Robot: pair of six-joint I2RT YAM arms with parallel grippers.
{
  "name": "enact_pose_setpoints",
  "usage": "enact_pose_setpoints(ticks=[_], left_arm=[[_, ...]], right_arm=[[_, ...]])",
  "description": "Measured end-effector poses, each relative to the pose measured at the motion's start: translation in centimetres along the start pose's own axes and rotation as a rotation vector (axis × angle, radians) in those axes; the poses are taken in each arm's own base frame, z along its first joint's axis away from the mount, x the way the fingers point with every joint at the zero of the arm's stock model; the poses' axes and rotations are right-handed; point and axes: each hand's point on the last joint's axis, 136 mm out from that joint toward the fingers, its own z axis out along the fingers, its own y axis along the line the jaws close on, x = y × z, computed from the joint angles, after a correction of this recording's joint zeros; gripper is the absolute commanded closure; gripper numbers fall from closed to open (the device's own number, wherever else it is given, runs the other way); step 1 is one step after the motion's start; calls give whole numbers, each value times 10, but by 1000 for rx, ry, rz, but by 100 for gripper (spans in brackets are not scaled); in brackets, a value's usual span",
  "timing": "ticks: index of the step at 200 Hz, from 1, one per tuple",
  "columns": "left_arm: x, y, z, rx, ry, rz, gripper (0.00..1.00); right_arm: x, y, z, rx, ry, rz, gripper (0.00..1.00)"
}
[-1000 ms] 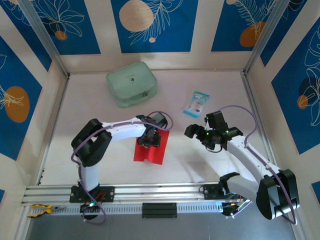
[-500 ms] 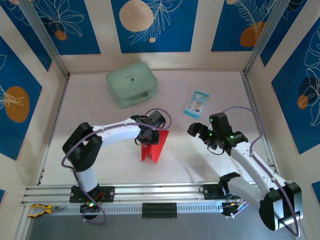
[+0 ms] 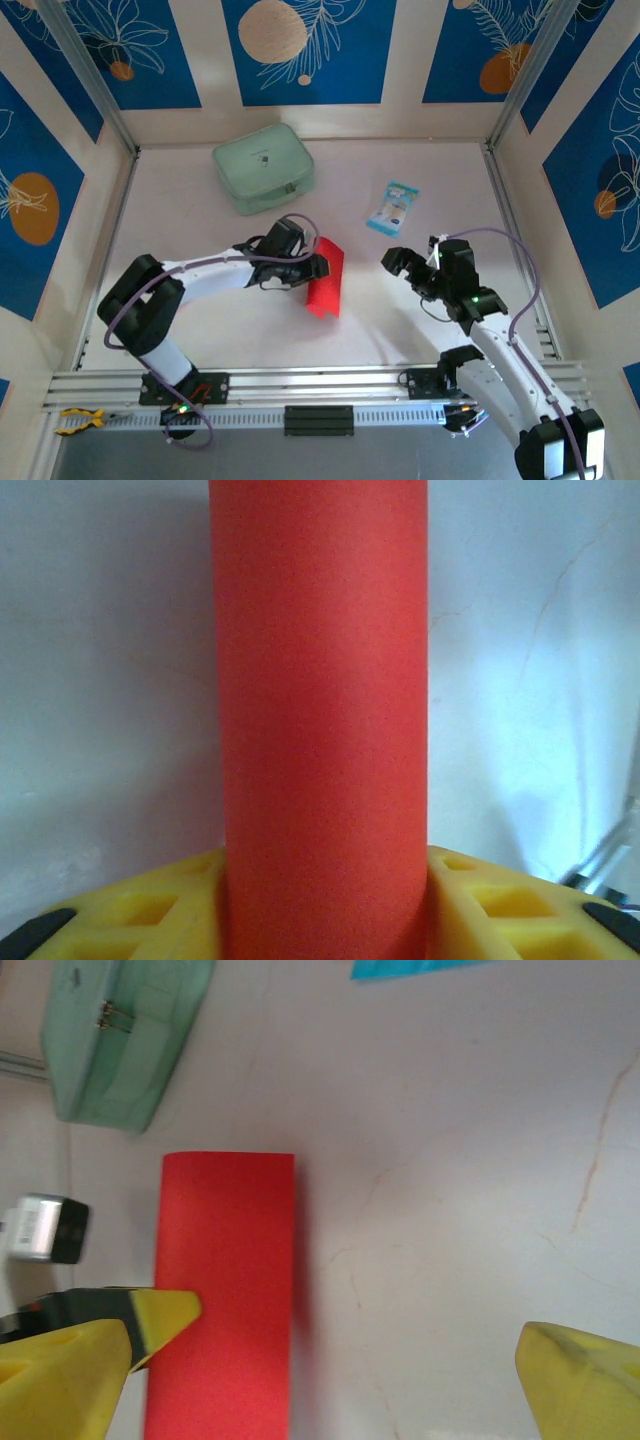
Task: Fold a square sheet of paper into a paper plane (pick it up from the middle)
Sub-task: First fold the square sheet of paper in half at the center of the table.
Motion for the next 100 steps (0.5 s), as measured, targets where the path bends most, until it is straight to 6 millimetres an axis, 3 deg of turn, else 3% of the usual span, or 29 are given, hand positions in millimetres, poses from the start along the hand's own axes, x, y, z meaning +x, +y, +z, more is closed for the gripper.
enact_pose_setpoints(ticks=[49,100], left_arm=[[2,-10,10,113,9,-71,49],[10,4,15,88,24,-100,48]], right_arm=[[6,8,6,-52,62,12,1],[19,4,17,-51,158,42,1]])
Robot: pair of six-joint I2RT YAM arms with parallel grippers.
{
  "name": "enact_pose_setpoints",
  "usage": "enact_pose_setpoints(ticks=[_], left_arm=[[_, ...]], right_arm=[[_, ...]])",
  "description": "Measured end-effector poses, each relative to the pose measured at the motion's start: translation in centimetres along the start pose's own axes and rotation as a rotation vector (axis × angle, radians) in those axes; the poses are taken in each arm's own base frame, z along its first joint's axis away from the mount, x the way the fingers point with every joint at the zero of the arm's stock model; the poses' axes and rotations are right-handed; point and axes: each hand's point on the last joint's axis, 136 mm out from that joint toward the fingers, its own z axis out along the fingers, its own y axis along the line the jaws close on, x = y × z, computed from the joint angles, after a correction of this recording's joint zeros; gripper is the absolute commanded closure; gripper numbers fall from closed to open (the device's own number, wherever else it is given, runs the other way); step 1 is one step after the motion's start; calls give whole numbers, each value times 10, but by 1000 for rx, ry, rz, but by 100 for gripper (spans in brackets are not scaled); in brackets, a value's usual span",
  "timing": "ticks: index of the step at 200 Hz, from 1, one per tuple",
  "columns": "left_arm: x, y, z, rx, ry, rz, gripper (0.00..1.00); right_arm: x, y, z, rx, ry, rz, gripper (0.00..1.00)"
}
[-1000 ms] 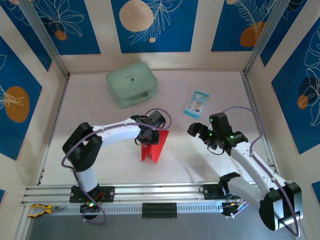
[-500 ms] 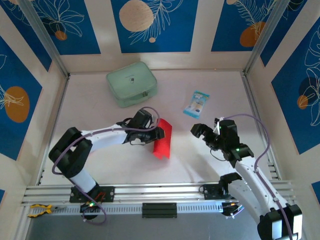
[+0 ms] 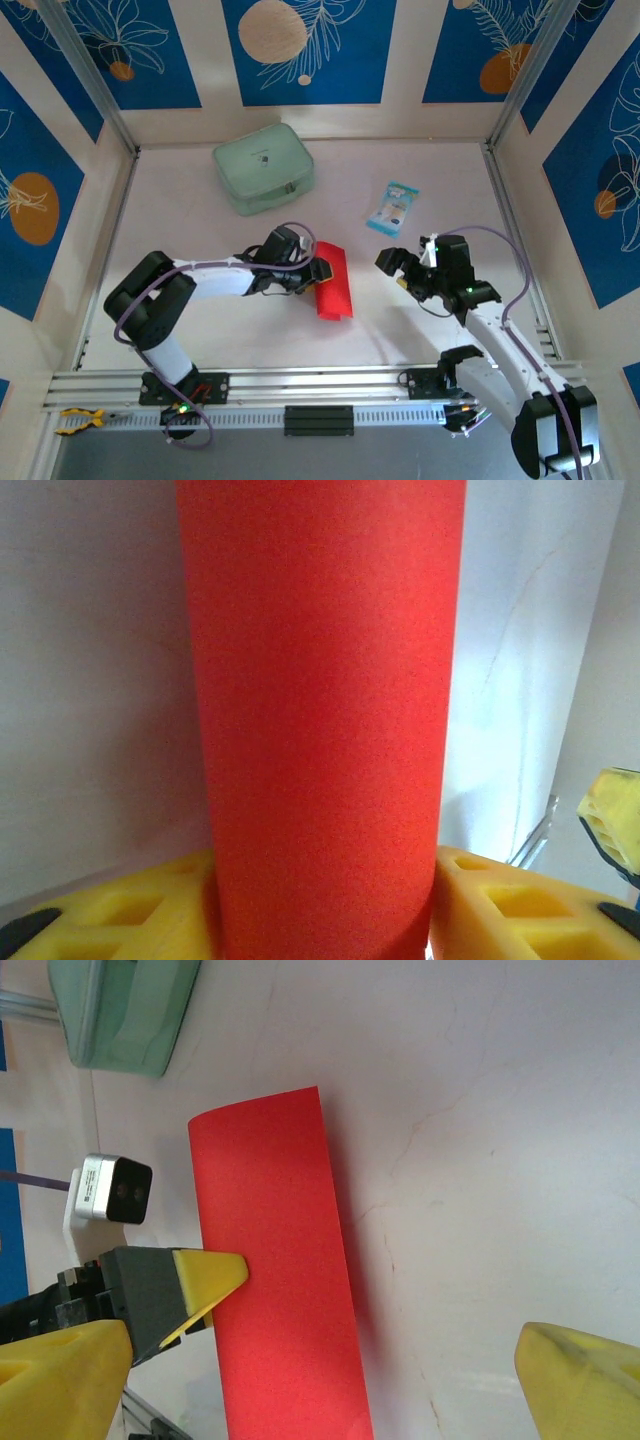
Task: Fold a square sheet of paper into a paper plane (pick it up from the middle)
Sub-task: First fold the square sheet of paper in half at the center of the table.
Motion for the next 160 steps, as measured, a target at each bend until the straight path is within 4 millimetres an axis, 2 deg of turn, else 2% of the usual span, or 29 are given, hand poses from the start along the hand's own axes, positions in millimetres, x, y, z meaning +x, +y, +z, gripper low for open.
enact_pose_setpoints(ticks=[29,83,104,160], left_arm=[[1,9,0,-32,-6,-4,48],[5,32,-2,-136,-1,10,40],[2,31,-3,-158,-2,35,35],[-4,41,-12,-259,-21,92,33]], right_arm=[[3,0,3,-6,24,7,1],[6,3,4,-23,43,4,2],[8,4,5,-25,50,-2,3],[14,2,12,-10,87,-3,4]])
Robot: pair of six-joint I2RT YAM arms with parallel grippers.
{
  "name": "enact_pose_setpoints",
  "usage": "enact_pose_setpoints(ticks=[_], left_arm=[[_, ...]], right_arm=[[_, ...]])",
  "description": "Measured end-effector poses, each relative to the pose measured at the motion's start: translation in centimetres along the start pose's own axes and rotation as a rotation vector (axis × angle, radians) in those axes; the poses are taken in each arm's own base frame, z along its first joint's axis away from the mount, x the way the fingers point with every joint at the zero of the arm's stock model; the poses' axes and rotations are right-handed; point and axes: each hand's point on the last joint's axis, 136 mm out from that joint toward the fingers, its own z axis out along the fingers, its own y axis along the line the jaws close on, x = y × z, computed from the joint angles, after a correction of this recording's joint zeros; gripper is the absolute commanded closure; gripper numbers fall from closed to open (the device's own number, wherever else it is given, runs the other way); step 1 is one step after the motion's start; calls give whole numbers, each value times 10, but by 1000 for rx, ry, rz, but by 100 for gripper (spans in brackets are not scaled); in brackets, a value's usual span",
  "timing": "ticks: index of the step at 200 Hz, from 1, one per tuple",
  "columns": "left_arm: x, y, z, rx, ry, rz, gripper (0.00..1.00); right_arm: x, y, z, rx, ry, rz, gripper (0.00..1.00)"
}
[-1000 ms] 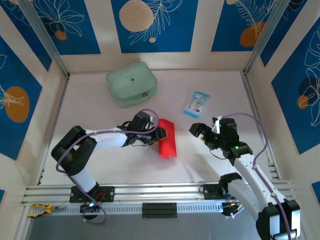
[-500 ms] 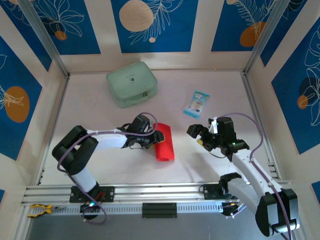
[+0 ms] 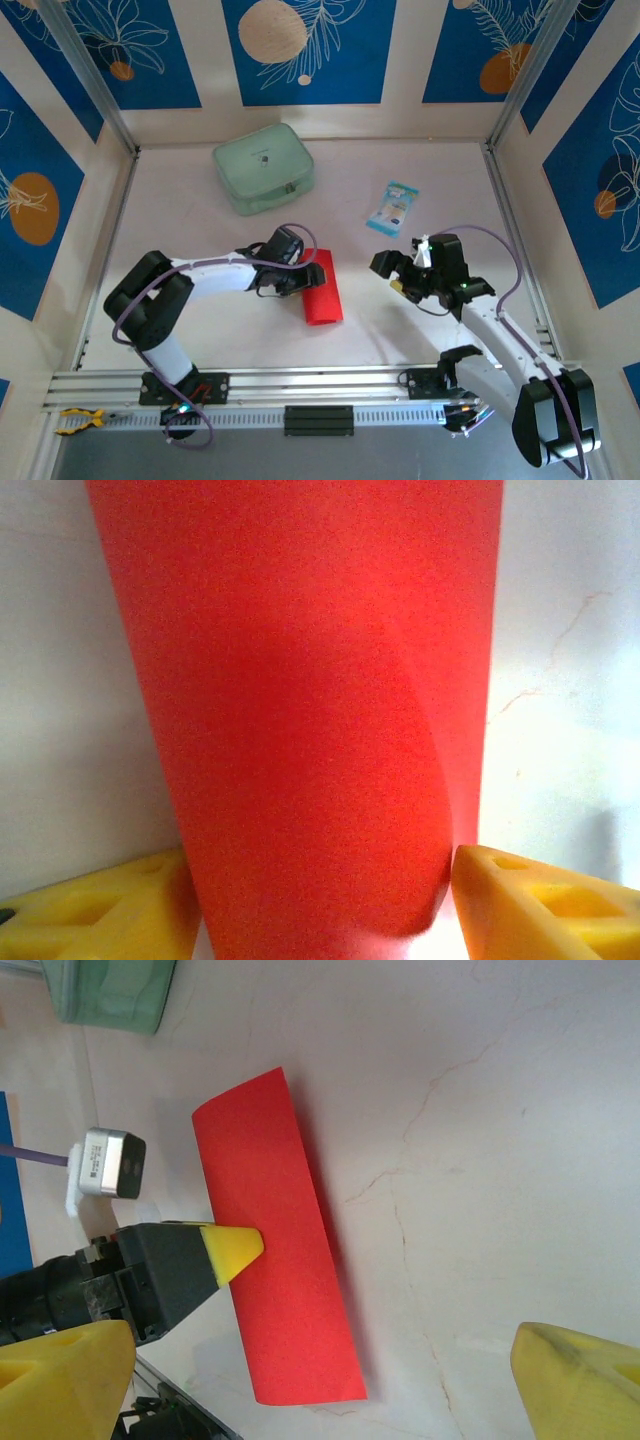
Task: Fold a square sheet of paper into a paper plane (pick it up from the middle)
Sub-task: First fold the square sheet of paper in half at the center of the table, then hold the square sheet of paper at the center of the table.
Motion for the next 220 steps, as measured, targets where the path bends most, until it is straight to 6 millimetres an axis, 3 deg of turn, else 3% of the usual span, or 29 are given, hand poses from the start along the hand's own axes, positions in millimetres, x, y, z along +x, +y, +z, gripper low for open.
enact_pose_setpoints(ticks=[49,89,169,187,220], left_arm=[[-1,9,-4,-58,-11,19,36],[-2,12,-2,-85,-2,35,37],[-1,16,1,-128,34,51,38],[0,16,1,-131,37,55,38],[0,16,1,-130,38,65,38]], right_arm=[[7,11,10,-20,59,-40,11],[15,22,20,-45,114,-87,23],[41,26,58,-16,306,-117,59],[46,27,67,-9,341,-129,73],[55,35,84,3,399,-141,82]])
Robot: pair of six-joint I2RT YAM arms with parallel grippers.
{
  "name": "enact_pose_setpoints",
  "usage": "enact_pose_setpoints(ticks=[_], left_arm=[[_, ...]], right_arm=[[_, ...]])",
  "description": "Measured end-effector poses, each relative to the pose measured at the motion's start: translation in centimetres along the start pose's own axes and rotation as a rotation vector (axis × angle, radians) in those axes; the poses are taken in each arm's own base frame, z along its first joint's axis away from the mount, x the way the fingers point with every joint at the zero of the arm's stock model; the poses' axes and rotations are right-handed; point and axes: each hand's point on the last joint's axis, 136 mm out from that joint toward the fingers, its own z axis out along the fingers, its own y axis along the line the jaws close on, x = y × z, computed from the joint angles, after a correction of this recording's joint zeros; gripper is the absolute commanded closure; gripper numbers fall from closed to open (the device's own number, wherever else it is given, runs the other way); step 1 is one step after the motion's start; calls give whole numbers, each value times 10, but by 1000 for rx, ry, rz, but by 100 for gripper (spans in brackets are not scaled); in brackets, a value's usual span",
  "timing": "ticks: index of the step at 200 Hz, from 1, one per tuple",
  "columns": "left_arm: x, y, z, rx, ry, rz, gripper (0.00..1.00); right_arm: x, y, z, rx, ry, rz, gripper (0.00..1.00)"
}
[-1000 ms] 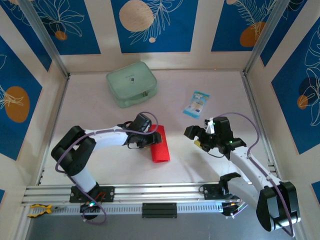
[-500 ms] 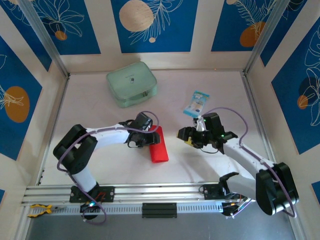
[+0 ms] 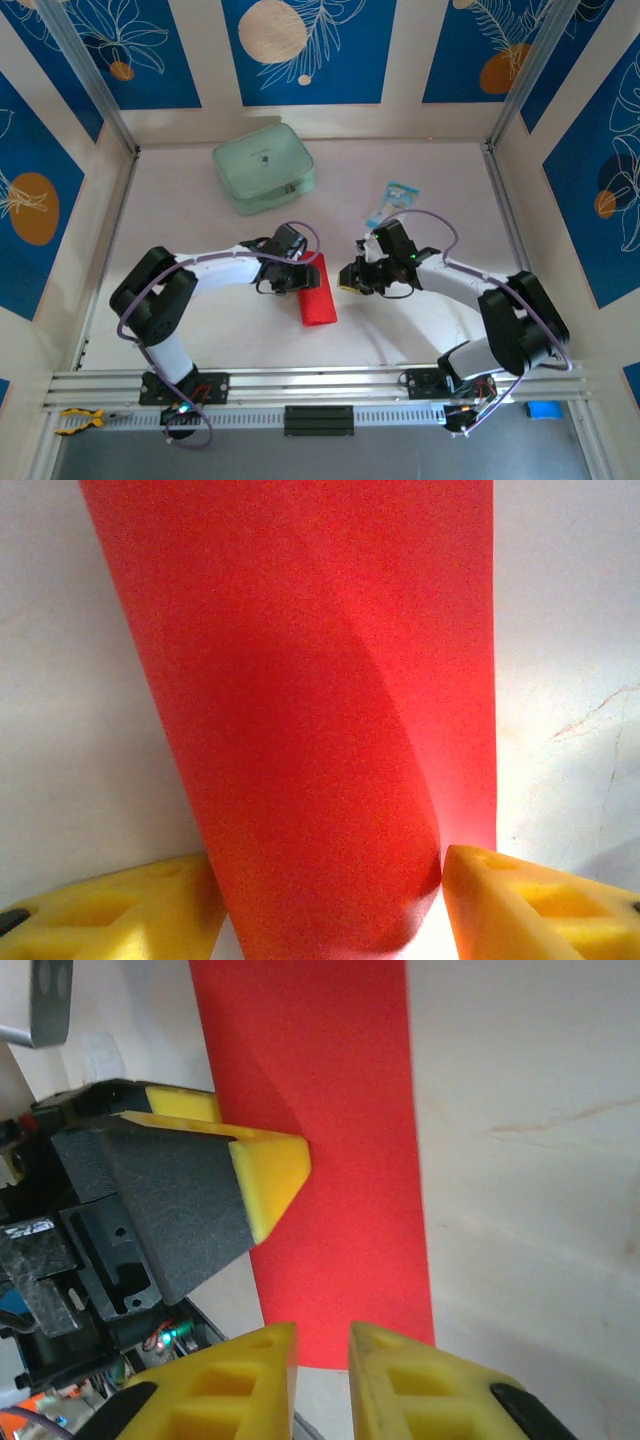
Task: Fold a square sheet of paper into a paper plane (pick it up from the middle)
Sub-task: Hold the square sheet of paper at the center of the table.
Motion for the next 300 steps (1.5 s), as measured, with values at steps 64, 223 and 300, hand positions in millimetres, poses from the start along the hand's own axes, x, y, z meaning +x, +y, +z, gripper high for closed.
enact_pose_setpoints(ticks=[64,223,300], left_arm=[[1,1,2,-8,13,7,38],[8,0,-9,70,-12,-20,35],[6,6,-7,123,-23,-74,48]], right_arm=[[4,-4,34,44,81,4,87],[19,-34,53,150,45,142,88],[19,-32,51,152,25,164,85]])
